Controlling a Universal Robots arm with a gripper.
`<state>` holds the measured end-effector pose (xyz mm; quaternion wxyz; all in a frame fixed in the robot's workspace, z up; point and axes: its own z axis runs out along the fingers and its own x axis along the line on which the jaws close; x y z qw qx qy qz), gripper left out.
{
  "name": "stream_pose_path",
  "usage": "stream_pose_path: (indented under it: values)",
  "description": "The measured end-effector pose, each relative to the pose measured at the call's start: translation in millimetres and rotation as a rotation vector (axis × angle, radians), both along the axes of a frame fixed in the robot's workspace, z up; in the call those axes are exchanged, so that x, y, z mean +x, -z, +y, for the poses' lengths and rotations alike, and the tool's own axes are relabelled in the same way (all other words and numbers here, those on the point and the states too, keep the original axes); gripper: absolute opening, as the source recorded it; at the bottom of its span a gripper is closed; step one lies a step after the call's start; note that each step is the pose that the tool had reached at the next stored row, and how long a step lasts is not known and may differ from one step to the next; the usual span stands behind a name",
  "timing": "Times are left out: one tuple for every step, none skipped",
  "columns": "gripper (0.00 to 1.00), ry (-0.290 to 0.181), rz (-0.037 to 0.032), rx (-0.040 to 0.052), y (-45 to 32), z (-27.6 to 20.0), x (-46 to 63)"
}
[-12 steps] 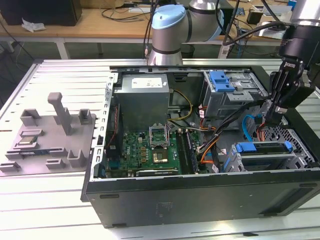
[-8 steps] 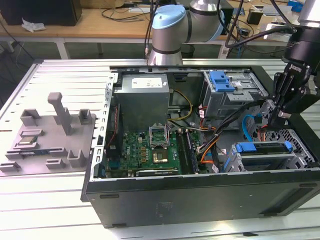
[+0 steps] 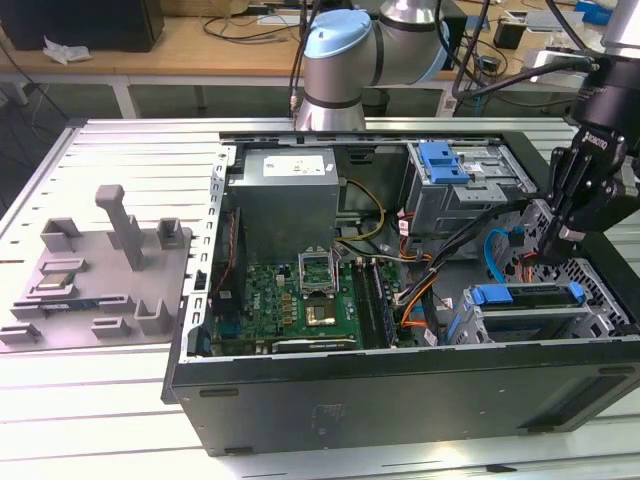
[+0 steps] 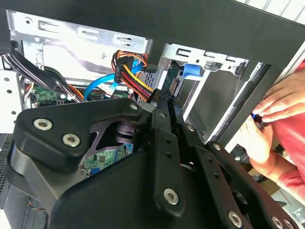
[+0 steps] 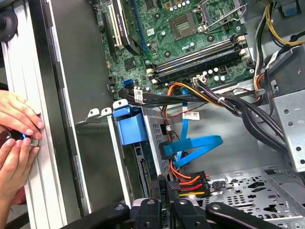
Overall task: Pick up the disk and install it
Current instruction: 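Insert the first disk wire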
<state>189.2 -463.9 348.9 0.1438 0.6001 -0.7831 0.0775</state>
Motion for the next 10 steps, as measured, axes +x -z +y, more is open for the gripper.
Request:
stream_pose_path:
  values:
    - [0.16, -0.001, -0.0008, 0.0027, -0.2, -1.2, -0.2]
    - [0.16, -0.001, -0.0016, 0.0057, -0.3, -2.4, -0.4]
    - [0.16, -0.002, -0.0023, 0.0085, -0.4, -3.6, -0.5]
    - [0.16, -0.003, -0.0031, 0.0116, -0.5, -4.7, -0.7]
    - [0.16, -0.004, -0.0039, 0.0146, -0.6, -5.7, -1.0]
    - [0.16, -0.005, -0.005, 0.0184, -0.7, -6.9, -1.3]
    - [0.16, -0.006, -0.007, 0.0251, -0.7, -8.9, -1.9]
    - [0.16, -0.008, -0.0086, 0.0293, -0.7, -10.1, -2.4]
    - [0.16, -0.009, -0.0099, 0.0321, -0.8, -11.0, -2.8]
    - [0.16, -0.009, -0.0112, 0.0345, -0.8, -11.9, -3.1]
